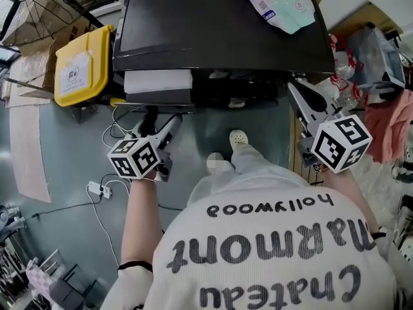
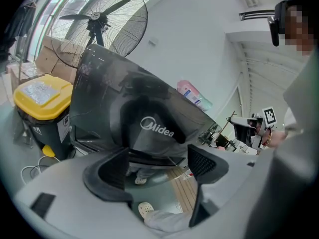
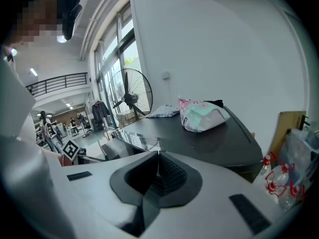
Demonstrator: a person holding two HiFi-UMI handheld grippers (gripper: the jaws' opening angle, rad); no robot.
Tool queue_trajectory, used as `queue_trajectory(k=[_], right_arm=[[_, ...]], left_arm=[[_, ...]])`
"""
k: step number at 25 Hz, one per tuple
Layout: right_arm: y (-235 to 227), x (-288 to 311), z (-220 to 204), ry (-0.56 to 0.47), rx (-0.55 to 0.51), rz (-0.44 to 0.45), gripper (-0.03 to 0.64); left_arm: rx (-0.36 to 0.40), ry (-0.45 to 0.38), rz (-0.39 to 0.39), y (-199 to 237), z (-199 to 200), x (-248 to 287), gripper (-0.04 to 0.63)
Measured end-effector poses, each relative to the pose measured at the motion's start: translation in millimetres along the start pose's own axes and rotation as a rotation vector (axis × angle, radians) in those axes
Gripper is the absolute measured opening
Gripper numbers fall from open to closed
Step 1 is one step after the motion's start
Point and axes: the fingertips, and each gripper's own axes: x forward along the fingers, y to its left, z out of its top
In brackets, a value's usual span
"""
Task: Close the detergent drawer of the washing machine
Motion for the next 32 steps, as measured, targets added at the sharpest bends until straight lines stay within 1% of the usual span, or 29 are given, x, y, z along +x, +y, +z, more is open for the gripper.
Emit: queue_trajectory(k=[5,11,32], right_arm=[[-1.5,2.0,2.2,0.002,-0.002,0.004,0.031],[-3.5,1.6,3.2,0.003,-0.004,0.004,0.031],[-8.4,1.6,6.6,0.0,-0.008,0.006,0.031]], left_arm=[[-0.012,-0.007,0.007,1.1,2.5,1.2,0.374],[-0.002,-0.002,0.014,1.5,2.9,3.3,0.374],[-0.033,-0.015,0.04,5.3,9.4,8.8,0.374]])
